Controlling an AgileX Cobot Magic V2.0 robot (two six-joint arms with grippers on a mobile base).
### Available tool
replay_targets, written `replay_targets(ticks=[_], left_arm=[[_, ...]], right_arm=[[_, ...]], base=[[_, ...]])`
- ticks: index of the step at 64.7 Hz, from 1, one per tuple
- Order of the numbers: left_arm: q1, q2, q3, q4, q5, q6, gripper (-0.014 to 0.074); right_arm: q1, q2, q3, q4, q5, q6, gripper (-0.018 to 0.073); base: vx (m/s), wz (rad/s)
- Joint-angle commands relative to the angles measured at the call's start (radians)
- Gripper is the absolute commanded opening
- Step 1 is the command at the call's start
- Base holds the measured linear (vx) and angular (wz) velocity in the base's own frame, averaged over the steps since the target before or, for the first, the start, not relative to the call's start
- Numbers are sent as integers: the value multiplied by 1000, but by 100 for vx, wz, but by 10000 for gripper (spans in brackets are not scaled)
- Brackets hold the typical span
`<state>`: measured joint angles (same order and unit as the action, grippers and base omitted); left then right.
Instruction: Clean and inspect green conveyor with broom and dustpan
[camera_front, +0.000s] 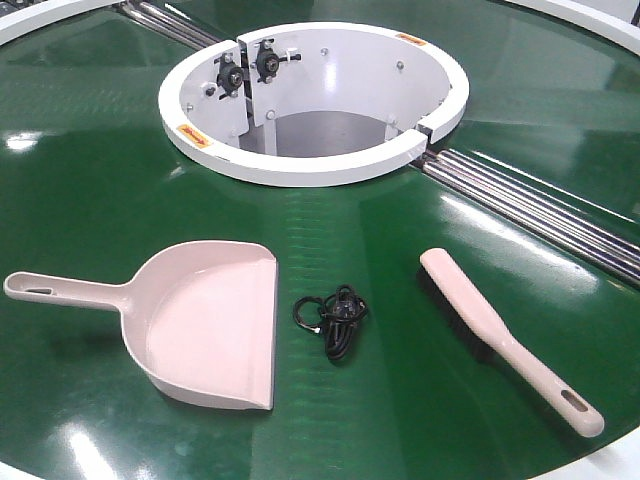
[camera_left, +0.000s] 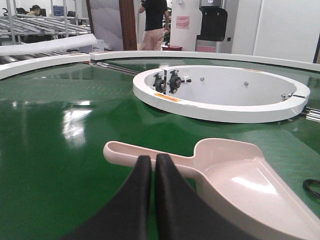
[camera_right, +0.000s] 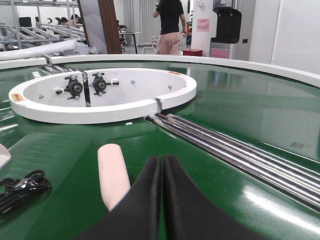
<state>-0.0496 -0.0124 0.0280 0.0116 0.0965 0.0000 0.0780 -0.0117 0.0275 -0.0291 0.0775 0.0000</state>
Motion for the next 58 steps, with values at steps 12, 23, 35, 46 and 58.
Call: replay_targets(ticks=[12,23,35,46,58], left_arm=[[-2,-14,8,-1,-79,0,-6],[-2,-14,8,-1,-79,0,-6],[-2,-14,8,-1,-79,0,-6],[-2,-15,8,-1,-79,0,-6],[-2,-15,8,-1,-79,0,-6]], right_arm=[[-7,-11,4,-9,-78,0,-8],[-7,-11,4,-9,-78,0,-8],[-7,-11,4,-9,-78,0,-8],[-7,-11,4,-9,-78,0,-8],[-7,-10,4,-8,-78,0,-8]], base=[[0,0],[0,0],[0,0],[0,0],[0,0]])
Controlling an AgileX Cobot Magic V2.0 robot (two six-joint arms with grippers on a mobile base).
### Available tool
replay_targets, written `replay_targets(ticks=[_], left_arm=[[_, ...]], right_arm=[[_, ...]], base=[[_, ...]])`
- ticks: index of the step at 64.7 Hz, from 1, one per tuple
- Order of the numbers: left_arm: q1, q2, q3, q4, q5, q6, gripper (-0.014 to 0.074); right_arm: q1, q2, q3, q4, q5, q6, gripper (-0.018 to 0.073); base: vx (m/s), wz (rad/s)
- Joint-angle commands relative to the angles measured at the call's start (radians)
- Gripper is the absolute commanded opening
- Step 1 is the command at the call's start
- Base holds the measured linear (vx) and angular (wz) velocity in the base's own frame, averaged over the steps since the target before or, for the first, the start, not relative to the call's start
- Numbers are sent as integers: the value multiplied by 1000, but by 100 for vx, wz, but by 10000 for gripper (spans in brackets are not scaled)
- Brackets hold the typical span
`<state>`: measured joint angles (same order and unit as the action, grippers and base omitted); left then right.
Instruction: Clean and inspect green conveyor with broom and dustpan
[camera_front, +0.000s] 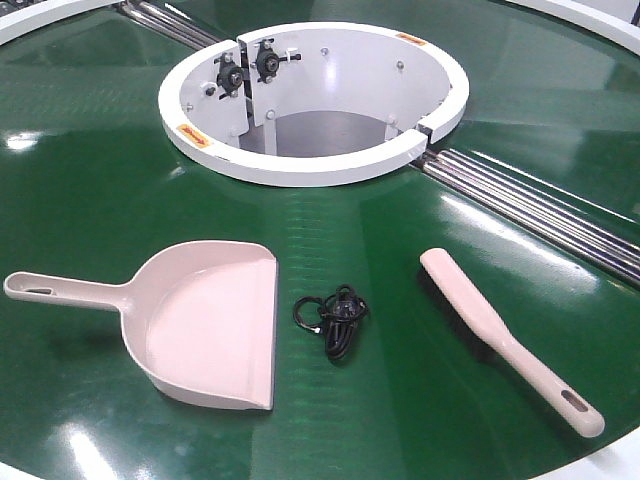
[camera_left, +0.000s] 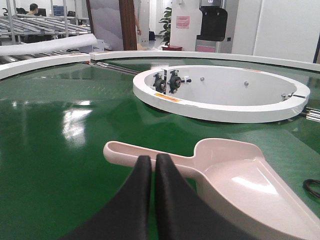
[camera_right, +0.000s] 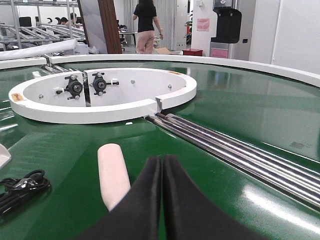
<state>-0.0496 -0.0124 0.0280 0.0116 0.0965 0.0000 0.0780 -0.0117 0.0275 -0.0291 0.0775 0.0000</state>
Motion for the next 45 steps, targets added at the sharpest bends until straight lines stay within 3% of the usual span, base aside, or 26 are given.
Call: replay_targets(ticks=[1,25,39,45], left_arm=[[-2,-15,8,-1,-79,0,-6],[-2,-15,8,0,-90,0,-6],[-2,-14,-38,0,-302,0,-6],[-2,-6,-115,1,-298,14,-6]], right_arm=[[-7,-10,4,-8,-78,0,-8],[-7,-10,4,-8,-78,0,-8],[-7,-10,4,-8,-78,0,-8],[-7,-10,4,-8,-78,0,-8]], base=[[0,0],[0,0],[0,0],[0,0]])
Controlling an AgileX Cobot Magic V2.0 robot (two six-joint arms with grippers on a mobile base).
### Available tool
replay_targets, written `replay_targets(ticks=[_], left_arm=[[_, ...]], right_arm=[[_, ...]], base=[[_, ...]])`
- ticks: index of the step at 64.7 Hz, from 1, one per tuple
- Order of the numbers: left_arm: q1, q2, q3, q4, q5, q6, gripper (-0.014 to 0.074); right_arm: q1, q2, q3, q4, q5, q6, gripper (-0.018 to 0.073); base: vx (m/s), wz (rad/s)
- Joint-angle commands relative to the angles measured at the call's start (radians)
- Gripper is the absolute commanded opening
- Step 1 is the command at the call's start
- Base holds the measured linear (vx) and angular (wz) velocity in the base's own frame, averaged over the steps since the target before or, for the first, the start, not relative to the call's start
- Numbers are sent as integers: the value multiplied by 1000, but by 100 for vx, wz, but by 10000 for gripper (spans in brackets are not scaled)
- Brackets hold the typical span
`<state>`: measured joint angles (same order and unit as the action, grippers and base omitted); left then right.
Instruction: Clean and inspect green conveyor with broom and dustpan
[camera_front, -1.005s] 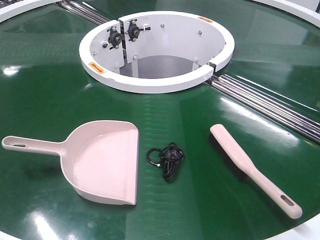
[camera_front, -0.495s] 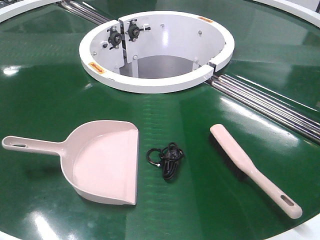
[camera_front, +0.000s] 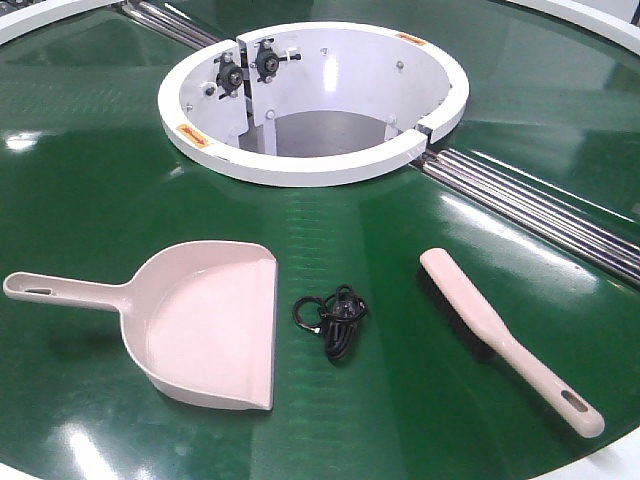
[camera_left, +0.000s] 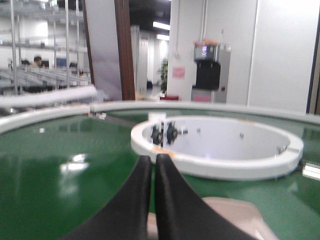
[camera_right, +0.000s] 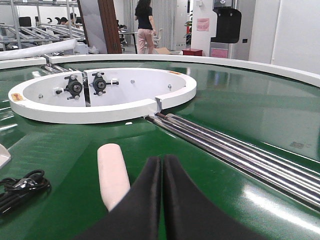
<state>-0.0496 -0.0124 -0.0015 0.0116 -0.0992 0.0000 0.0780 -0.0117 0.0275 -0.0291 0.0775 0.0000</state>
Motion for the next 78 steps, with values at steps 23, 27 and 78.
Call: replay_targets(ticks=[23,27,78], left_arm=[[-2,329,-465,-1,364,82,-6],[-2,402,-494,-1,418,82,-6],[-2,546,-496,-2,461,79,169]], right_arm=[[-7,-10,4,-8,-78,0,-8],[-7,-10,4,-8,-78,0,-8],[-7,-10,4,-8,-78,0,-8]], base=[[0,0],[0,0],[0,0]])
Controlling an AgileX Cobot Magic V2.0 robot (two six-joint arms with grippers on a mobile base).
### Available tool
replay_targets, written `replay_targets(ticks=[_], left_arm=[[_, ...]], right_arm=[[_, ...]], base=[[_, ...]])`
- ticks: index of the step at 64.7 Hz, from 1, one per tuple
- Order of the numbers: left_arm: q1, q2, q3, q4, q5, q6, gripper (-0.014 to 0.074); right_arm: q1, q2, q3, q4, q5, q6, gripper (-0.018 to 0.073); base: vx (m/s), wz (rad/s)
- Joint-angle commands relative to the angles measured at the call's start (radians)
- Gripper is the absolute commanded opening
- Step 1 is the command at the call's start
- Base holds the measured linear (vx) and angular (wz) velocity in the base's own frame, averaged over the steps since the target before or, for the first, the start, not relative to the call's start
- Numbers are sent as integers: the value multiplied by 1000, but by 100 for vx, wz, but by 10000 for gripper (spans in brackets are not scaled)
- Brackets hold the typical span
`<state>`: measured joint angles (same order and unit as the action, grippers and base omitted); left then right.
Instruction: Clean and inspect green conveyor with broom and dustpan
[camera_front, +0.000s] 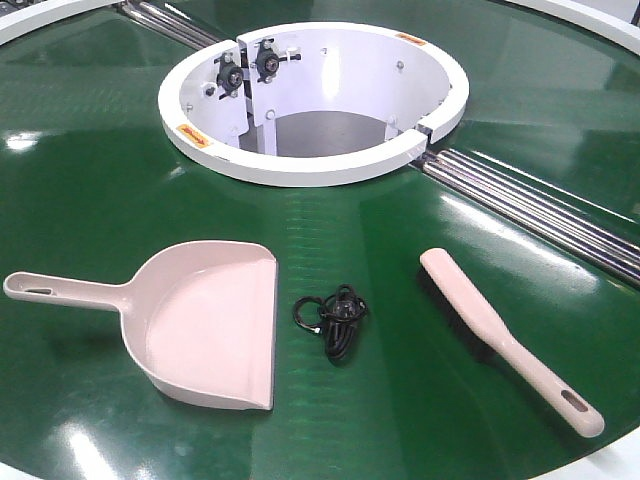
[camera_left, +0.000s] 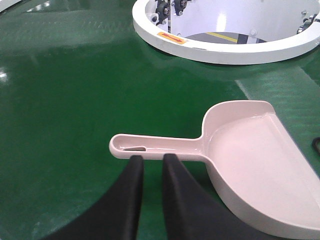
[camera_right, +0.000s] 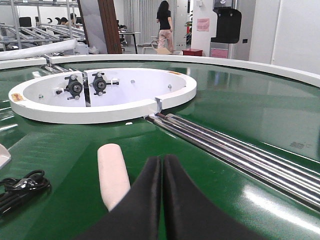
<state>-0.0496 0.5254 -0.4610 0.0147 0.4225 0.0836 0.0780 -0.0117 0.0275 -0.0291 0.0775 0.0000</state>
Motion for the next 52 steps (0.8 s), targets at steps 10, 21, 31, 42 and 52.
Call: replay_targets(ticks=[10,21,31,42,52], left_arm=[[-2,8,-36,-5,-57,-4,345],[-2,8,-36,-5,-55,-4,484],[-2,8,-36,-8,-57,-4,491],[-2,7,-54,-15,-34,-3,491],[-2,44,-179,31,31,1,491]], right_arm=[[-7,-10,4,-8,-78,0,-8],[-7,-10,4,-8,-78,0,-8],[-7,-10,4,-8,-78,0,-8],[-7,-10,4,-8,-78,0,-8],[-7,-10,4,-8,-78,0,-8]], base=[[0,0],[0,0],[0,0],[0,0],[0,0]])
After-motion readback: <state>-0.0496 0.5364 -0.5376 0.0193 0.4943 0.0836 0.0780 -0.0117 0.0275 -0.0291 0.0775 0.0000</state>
